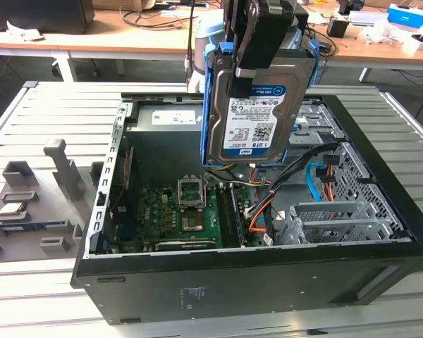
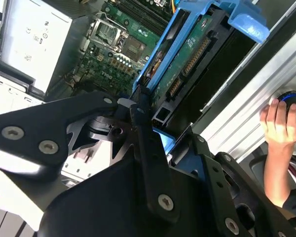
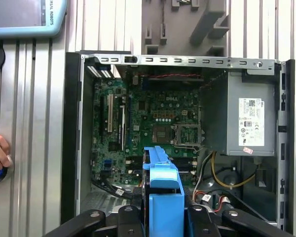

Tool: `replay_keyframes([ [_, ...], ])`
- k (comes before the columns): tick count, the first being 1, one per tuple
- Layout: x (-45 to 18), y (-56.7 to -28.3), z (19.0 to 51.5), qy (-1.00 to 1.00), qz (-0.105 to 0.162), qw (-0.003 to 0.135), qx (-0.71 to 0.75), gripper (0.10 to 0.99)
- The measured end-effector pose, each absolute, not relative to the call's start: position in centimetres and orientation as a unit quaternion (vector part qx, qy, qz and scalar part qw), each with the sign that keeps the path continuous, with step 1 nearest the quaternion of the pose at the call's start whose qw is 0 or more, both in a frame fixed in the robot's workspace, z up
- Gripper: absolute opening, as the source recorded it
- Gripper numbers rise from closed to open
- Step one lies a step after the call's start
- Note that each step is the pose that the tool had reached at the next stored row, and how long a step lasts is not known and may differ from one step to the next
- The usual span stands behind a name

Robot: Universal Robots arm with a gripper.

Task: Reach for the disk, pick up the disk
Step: 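Pick up the disk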

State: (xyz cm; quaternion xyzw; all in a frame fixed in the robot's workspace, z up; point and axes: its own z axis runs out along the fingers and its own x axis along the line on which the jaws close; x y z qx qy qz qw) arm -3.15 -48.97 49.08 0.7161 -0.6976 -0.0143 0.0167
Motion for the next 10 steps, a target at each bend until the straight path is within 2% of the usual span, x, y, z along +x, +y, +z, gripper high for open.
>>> replay_keyframes([
  [10, -3.1, -51.1, 49.1, -0.698, -0.014, 0.017, 0.716, 0.369],
])
